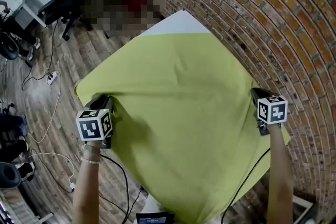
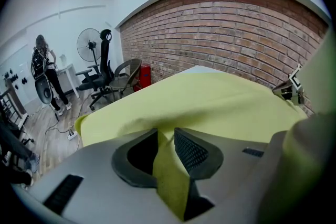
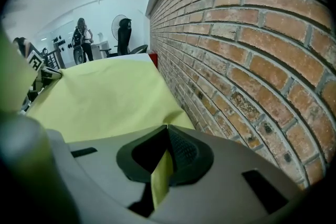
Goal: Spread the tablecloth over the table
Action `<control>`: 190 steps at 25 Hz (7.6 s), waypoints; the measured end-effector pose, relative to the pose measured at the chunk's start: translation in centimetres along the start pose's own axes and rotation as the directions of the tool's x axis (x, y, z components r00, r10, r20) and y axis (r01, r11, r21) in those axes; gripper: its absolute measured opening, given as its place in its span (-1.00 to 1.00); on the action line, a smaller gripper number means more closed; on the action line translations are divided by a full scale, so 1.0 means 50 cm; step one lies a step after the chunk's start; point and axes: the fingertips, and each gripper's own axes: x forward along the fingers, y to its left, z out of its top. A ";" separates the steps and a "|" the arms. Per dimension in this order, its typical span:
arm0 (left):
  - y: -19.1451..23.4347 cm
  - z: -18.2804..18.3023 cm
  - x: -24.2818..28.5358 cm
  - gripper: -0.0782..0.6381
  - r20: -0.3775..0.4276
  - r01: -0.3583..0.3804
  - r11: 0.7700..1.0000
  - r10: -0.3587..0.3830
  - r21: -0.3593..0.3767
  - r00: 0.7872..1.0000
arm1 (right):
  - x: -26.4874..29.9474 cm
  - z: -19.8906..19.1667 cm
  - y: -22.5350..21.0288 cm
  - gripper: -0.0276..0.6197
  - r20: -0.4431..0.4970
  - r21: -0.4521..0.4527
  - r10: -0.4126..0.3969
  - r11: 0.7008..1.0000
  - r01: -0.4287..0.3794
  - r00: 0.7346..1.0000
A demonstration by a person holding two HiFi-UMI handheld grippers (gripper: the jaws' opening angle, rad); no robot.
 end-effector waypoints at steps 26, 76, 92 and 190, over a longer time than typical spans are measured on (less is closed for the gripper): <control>0.097 -0.133 -0.121 -0.13 -0.063 -0.066 0.955 0.050 -0.291 0.997 | -0.019 -0.009 -0.058 -0.12 0.022 0.080 0.203 0.976 -0.204 0.979; 0.211 -0.040 -0.029 -0.07 0.027 0.033 0.893 -0.023 -0.450 0.999 | 0.125 0.167 0.013 -0.62 0.017 0.016 0.130 0.991 -0.130 0.991; 0.225 -0.035 -0.040 -0.06 0.040 0.011 0.888 0.009 -0.460 0.999 | 0.118 0.195 0.009 -0.56 0.139 0.033 0.044 0.998 -0.049 0.989; -0.338 -0.306 -0.419 -0.20 0.067 0.168 0.972 -0.159 -0.163 0.985 | -0.537 -0.435 0.282 -0.40 0.257 0.248 -0.004 0.967 -0.062 0.966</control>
